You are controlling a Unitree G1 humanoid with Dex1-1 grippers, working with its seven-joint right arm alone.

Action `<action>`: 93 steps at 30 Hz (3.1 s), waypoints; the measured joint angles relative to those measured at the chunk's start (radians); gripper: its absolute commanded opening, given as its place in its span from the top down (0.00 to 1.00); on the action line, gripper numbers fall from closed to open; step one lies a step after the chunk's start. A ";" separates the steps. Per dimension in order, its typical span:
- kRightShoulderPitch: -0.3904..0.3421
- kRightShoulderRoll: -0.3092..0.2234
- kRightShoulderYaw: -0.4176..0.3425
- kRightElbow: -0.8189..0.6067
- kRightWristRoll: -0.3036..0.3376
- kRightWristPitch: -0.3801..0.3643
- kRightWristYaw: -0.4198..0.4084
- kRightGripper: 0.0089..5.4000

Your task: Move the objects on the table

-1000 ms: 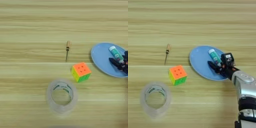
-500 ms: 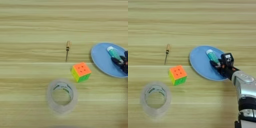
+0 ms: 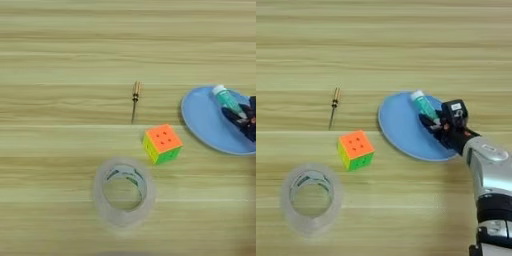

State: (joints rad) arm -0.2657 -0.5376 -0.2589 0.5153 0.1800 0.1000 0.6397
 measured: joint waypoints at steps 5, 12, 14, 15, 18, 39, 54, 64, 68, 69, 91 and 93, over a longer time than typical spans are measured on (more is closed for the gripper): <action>0.018 0.007 -0.014 -0.092 0.033 0.000 0.007 0.69; 0.070 0.016 -0.018 -0.295 0.110 0.007 0.086 0.69; 0.085 0.016 -0.020 -0.320 0.124 0.007 0.108 0.69; 0.092 0.016 -0.020 -0.332 0.133 0.007 0.125 0.69; 0.132 0.014 -0.019 -0.386 0.167 -0.005 0.202 0.69; 0.367 -0.056 0.038 -0.619 0.280 -0.076 0.688 0.69; 0.444 -0.129 0.162 -0.536 0.097 -0.220 0.788 0.69; 0.445 -0.139 0.214 -0.462 -0.013 -0.309 0.764 0.69; 0.444 -0.140 0.233 -0.447 -0.031 -0.327 0.754 0.69; 0.444 -0.140 0.238 -0.442 -0.032 -0.328 0.749 0.69; 0.436 -0.138 0.255 -0.454 0.018 -0.324 0.717 0.43; 0.435 -0.138 0.249 -0.471 0.051 -0.307 0.718 0.39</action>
State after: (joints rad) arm 0.1693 -0.6754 -0.0097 0.0444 0.2308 -0.2073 1.3578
